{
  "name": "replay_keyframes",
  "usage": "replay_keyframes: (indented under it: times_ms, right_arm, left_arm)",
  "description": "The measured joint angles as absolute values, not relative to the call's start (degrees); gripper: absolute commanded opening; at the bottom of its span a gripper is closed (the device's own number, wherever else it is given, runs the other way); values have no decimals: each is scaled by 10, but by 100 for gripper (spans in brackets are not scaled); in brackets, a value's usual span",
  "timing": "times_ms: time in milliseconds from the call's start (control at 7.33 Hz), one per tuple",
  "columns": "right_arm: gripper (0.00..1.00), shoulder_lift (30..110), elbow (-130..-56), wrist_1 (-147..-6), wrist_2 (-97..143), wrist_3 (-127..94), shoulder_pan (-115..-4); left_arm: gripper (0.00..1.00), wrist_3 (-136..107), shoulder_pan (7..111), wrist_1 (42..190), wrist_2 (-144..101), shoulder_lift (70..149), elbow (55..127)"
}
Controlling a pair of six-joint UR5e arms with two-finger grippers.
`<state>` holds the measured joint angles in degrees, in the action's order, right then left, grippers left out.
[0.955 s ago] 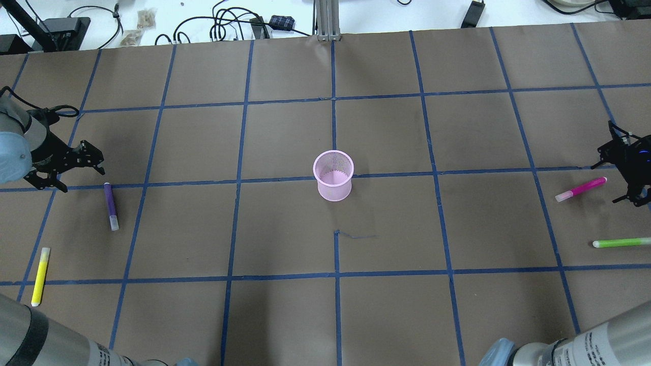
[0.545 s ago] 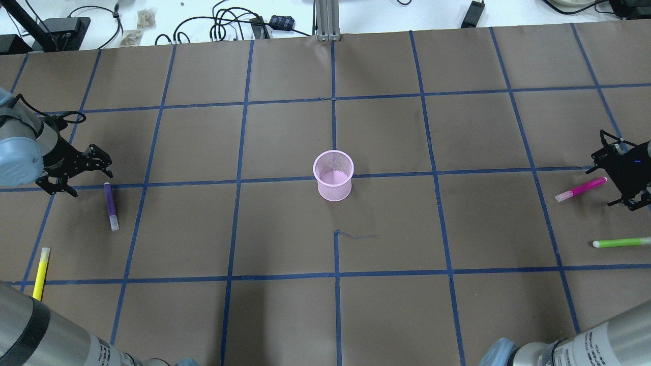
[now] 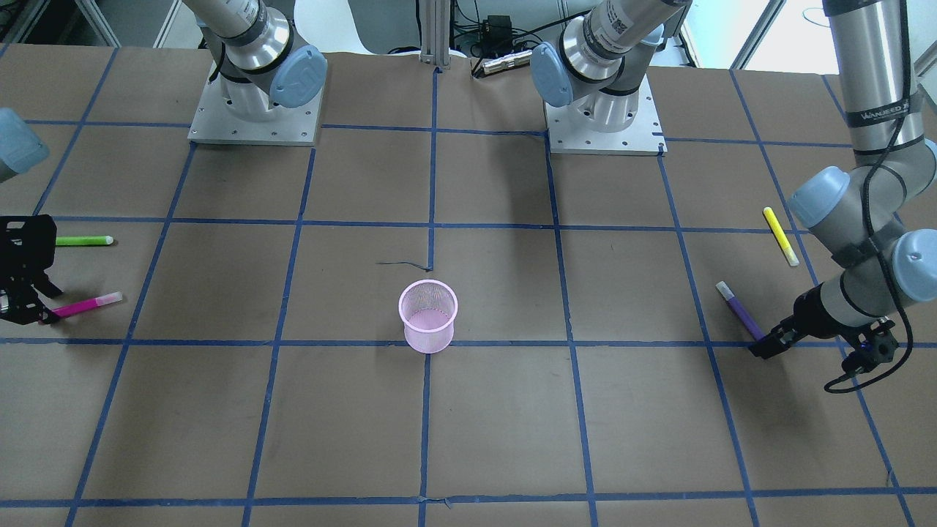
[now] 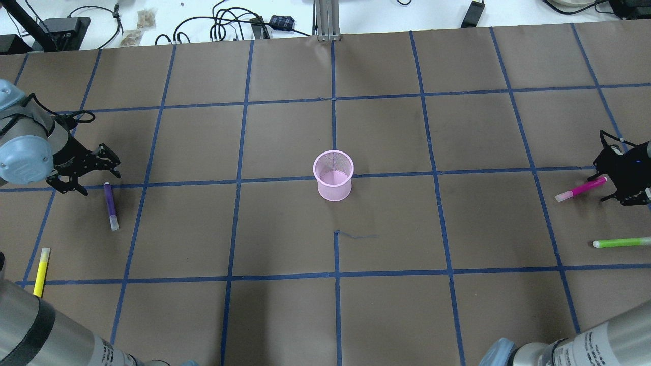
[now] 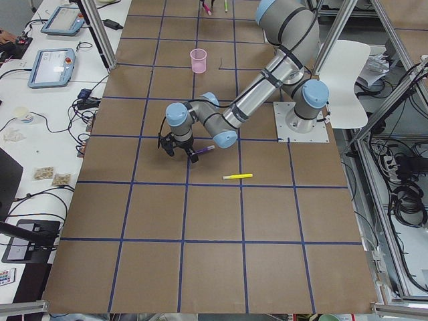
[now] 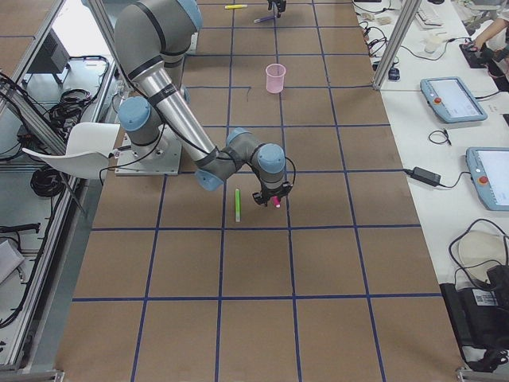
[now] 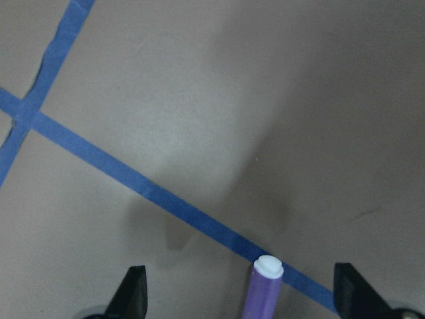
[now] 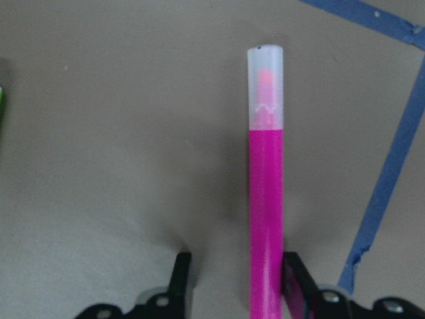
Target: Insert purple and pink pens into pink cup
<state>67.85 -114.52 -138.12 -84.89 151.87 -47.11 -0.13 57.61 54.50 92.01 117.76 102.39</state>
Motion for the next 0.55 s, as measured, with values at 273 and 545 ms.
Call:
replay_keyframes:
  times_ms: [273,545]
  right_arm:
    - [0,680,-1144,-1381,-849,1518,-471]
    - [0,686,-1142,-1380,-851,1507,-471]
  left_arm:
    - [77,3,577,546,923,1180,1024]
    - [70,-1,577,547,921,1182,1024]
